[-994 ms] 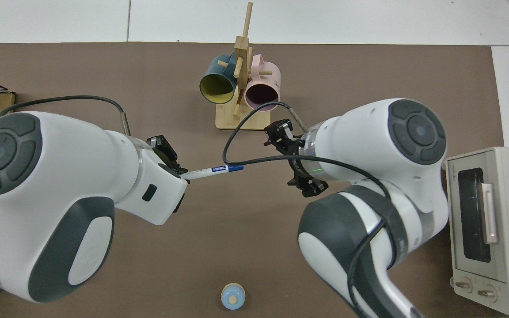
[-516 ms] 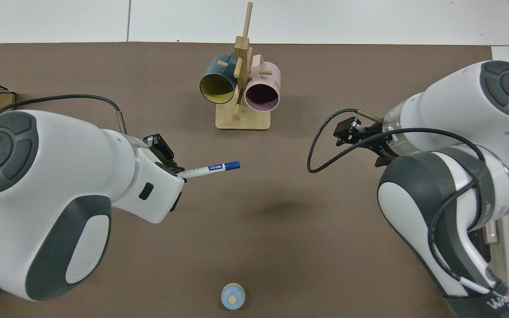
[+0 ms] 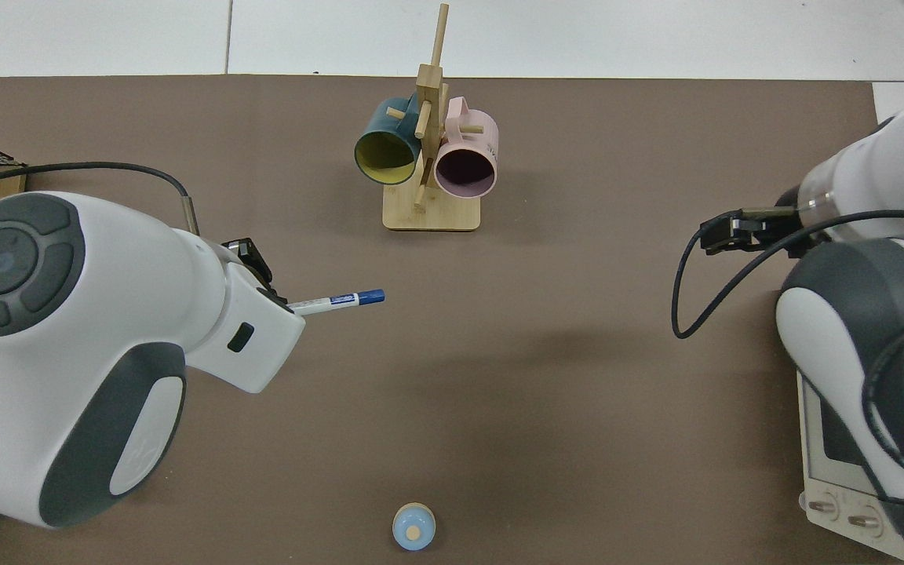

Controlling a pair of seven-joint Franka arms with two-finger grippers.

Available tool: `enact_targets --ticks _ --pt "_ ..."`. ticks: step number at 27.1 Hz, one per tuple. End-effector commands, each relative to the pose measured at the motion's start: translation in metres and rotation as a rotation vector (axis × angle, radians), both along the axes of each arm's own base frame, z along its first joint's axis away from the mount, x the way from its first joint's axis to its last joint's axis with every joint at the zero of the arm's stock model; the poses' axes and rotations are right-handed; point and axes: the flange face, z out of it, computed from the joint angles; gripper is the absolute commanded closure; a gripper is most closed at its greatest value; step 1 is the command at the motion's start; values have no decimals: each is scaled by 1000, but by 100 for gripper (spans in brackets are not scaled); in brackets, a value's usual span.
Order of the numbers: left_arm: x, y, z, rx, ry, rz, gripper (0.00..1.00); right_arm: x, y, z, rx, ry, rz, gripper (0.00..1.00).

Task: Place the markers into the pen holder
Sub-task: 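Pull the marker back with the left gripper while the right gripper withdraws, then carry the marker off-table with the left gripper while the right gripper retracts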

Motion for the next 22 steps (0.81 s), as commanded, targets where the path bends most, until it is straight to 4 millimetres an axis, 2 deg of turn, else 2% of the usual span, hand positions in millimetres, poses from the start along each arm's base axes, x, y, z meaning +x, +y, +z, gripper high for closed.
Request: enact_targets --ticks 1,5,10,14,17,22 --pt "2 41 8 105 -6 38 100 -6 -5 35 28 5 21 0" --pt "7 66 8 203 -8 35 100 -23 3 57 15 -19 28 0" --pt "17 109 15 319 -19 -3 100 -47 11 53 -9 5 26 0" --pt "24 143 20 382 -23 -15 100 -49 22 61 -10 -13 49 0" --pt "27 159 28 446 -34 -77 100 -50 30 66 -4 -4 62 0" --pt "36 199 36 530 -32 -139 100 -52 28 65 4 12 56 0"
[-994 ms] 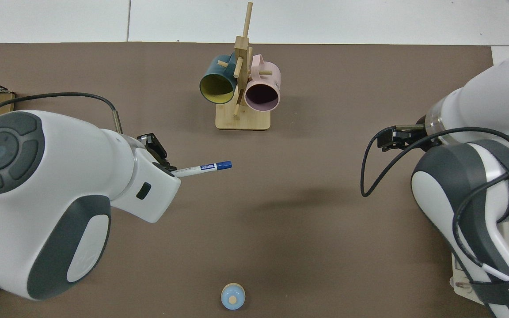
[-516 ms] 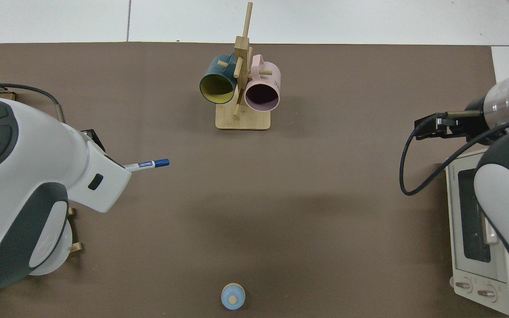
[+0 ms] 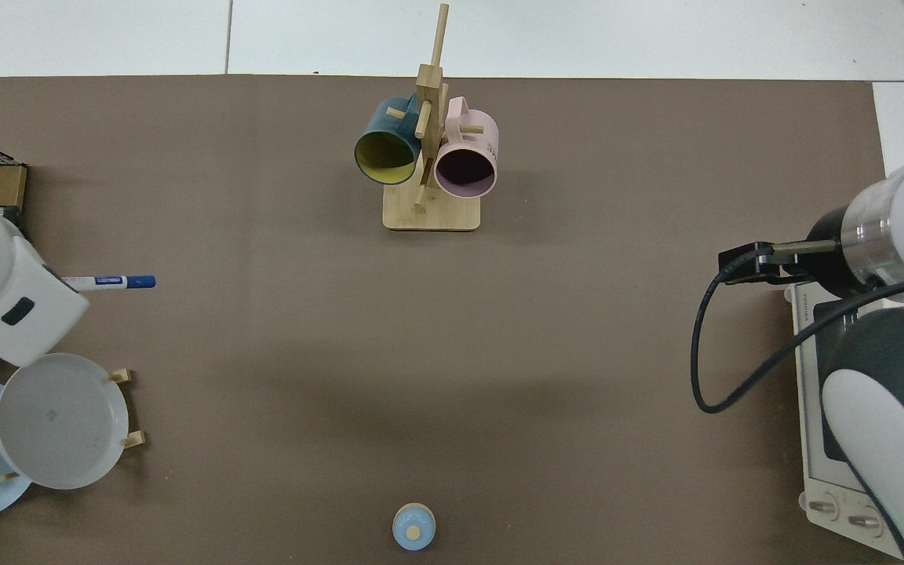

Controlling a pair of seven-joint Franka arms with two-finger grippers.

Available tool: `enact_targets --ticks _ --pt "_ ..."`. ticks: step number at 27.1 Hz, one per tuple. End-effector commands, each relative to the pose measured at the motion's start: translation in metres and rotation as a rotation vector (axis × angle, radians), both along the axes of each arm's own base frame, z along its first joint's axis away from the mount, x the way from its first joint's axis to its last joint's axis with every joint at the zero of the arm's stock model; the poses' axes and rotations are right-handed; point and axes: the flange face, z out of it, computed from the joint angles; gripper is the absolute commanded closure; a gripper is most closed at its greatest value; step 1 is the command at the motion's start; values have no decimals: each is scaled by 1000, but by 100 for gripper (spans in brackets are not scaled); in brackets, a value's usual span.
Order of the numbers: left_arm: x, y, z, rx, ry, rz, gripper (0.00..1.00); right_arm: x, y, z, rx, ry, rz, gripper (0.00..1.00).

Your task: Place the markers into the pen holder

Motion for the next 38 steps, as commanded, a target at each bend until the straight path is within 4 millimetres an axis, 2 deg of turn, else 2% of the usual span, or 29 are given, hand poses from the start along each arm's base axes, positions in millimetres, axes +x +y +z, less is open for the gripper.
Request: enact_targets --ticks 1,9,13,15,22,26,29,33,38 --pt "5 38 15 100 0 -62 100 -6 -3 2 28 16 -1 0" --pt "16 102 28 215 -46 -131 100 -3 -14 1 42 13 -21 0" --pt "21 153 32 248 -74 -164 100 -2 -23 0 41 13 -37 0" --pt "25 171 35 258 -80 -208 100 -1 -27 0 42 13 -45 0" --pt "36 207 56 323 -91 -287 100 0 -39 0 42 14 -68 0" --pt "36 237 58 382 -87 -339 100 1 -41 -3 81 13 -81 0" --pt "41 248 64 410 -102 -392 100 -1 -63 -6 124 19 -117 0" --pt "48 255 75 454 -113 -465 100 -6 -69 -17 112 43 -32 0" --pt "46 282 82 525 -113 -534 100 -8 -67 -24 111 52 36 0"
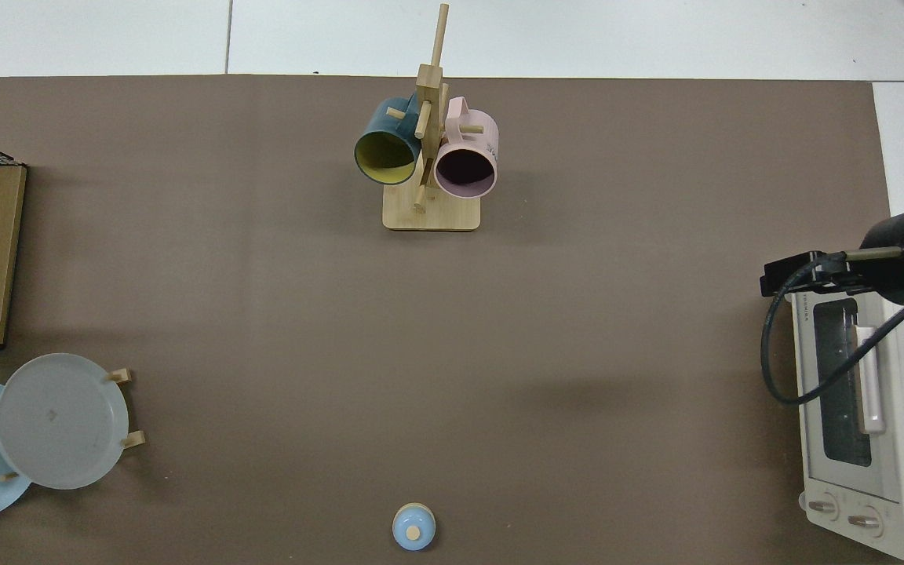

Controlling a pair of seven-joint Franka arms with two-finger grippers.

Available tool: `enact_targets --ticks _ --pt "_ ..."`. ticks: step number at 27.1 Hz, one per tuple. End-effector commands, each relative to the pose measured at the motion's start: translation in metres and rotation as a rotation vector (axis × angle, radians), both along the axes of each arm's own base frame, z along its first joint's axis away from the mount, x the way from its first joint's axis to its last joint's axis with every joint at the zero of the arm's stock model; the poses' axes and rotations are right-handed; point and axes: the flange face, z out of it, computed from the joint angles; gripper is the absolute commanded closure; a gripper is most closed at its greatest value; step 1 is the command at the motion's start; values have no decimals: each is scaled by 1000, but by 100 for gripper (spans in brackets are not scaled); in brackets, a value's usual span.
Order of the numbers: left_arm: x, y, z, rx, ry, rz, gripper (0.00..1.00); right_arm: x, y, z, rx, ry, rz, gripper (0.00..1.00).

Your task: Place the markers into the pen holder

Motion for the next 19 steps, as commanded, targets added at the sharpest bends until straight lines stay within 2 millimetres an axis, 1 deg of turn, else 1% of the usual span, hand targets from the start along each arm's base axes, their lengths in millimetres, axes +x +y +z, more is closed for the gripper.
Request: enact_targets --ticks 1,3,14,16,19 --pt "-6 -1 -17 -18 60 4 100 -6 -3 0 12 -16 24 0" --pt "-7 -2 -23 -22 67 4 100 -6 -3 0 12 -16 24 0" --pt "-7 -4 -36 -44 79 5 100 -6 -3 0 12 -16 24 0" --pt "-8 -5 -43 -50 94 7 100 -6 -3 0 12 -16 24 0" --pt "-9 -6 -47 -54 104 7 100 -6 -3 0 12 -16 24 0"
